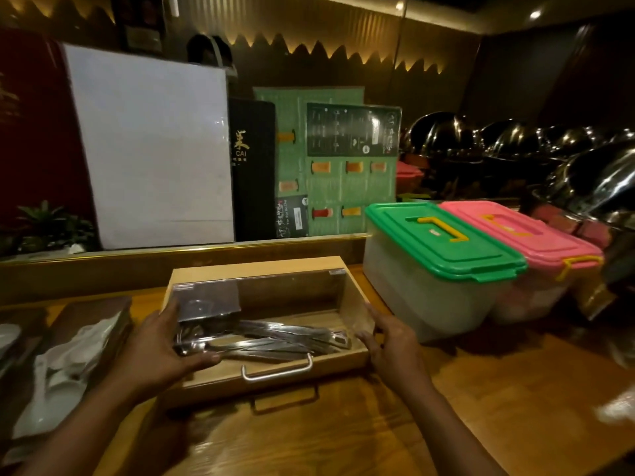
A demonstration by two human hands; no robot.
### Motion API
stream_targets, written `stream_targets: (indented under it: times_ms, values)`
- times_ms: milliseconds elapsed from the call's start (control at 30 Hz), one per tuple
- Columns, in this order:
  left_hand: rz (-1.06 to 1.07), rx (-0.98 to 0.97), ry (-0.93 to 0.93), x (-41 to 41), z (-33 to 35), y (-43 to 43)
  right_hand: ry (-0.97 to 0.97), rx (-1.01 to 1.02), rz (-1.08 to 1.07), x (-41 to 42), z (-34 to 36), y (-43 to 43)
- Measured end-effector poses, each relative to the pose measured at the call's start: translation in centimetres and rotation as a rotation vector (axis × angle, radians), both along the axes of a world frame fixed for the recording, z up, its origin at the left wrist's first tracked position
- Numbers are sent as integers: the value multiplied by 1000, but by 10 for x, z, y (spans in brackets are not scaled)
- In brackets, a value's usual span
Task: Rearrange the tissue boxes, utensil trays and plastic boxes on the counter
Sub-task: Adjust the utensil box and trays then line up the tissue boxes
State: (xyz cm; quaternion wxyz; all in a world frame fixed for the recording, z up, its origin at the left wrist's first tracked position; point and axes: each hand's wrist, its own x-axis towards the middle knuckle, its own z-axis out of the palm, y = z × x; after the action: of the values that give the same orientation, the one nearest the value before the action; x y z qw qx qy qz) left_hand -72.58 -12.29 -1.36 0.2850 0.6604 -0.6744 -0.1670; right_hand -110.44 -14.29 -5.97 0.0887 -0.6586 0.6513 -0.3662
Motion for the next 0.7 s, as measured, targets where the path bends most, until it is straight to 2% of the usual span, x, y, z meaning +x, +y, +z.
stream_targets:
  times_ms: [267,700]
  values:
    - [13,4,90,-41,-23,-40,336,-76,-156,-36,2,-25]
    - [17,1,58,-86,-40,-85,543,-186,-288,-72,2,-51]
